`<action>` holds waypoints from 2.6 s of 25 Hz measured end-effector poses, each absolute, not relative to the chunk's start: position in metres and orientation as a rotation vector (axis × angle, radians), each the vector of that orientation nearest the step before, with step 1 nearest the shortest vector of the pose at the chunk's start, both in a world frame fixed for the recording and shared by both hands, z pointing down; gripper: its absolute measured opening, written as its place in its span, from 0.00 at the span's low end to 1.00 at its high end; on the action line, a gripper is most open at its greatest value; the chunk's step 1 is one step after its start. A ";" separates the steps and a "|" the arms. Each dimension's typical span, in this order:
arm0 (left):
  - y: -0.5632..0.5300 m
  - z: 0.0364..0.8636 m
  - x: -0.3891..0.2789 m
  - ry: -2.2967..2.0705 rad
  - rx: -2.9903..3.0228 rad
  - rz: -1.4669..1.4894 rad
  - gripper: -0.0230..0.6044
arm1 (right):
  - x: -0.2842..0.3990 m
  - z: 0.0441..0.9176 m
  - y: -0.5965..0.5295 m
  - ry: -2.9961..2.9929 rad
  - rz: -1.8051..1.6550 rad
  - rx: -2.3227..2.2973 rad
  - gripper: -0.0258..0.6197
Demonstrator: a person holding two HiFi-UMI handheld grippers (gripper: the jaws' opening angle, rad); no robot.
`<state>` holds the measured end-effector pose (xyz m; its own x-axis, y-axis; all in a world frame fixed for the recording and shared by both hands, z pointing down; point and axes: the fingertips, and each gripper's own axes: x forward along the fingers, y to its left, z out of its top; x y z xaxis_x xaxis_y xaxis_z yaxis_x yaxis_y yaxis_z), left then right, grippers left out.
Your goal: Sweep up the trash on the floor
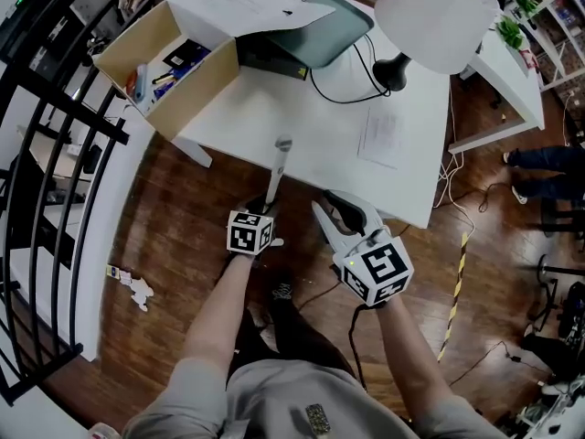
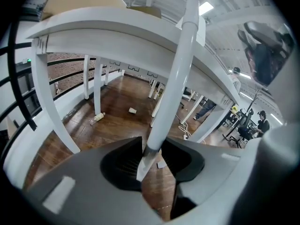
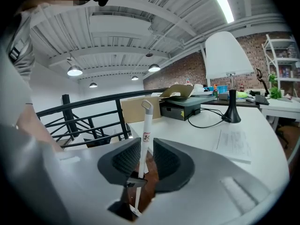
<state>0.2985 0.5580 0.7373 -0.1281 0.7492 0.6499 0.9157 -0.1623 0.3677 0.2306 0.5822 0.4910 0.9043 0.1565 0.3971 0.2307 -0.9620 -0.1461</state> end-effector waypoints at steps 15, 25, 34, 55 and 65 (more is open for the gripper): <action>0.506 0.671 0.312 -1.910 -2.052 -1.062 0.27 | 0.231 0.470 0.542 -0.255 -0.589 -2.889 0.09; 0.345 0.545 0.392 -1.780 -2.524 -0.901 0.04 | 0.336 0.427 0.393 0.268 -0.472 -2.925 0.04; 0.116 0.445 0.432 -1.545 -2.810 -0.759 0.04 | 0.421 0.377 0.176 0.701 -0.437 -2.916 0.04; -0.153 0.387 0.436 -0.972 -3.101 -0.582 0.04 | 0.445 0.352 -0.122 1.422 -0.435 -2.749 0.04; -0.156 0.377 0.422 -0.934 -3.127 -0.554 0.04 | 0.434 0.349 -0.124 1.463 -0.448 -2.726 0.04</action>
